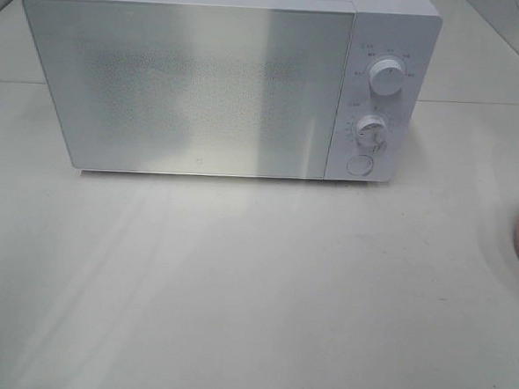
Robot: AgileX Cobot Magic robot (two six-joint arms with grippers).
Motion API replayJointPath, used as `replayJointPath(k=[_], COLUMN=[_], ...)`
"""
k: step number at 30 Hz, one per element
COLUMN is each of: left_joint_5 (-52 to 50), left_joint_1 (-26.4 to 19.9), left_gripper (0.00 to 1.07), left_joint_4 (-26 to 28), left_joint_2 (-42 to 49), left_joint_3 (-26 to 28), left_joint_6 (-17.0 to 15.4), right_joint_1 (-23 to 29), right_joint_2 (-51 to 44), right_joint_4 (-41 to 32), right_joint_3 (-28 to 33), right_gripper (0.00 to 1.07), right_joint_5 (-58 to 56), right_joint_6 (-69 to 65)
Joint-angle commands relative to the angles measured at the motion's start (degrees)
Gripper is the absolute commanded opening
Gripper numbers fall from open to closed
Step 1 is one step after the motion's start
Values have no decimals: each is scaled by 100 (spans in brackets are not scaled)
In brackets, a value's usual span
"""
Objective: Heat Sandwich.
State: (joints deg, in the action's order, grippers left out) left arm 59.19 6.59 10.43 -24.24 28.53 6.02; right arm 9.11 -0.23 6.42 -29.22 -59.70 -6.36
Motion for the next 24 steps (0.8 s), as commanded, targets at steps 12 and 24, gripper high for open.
replayJointPath(k=[12,24], left_joint_5=[-34,-34], left_joint_1=[-722,-751], left_gripper=[103,103], left_joint_4=[46,0], left_joint_2=[1977,2607], left_joint_3=[-23,-23], left_joint_6=[11,11], right_joint_1=[-40,-40], right_joint_2=[-155,-155], right_joint_4=[23,23], right_joint_3=[17,17], right_gripper=[76,76], right_joint_5=[17,17], right_joint_6=[23,23])
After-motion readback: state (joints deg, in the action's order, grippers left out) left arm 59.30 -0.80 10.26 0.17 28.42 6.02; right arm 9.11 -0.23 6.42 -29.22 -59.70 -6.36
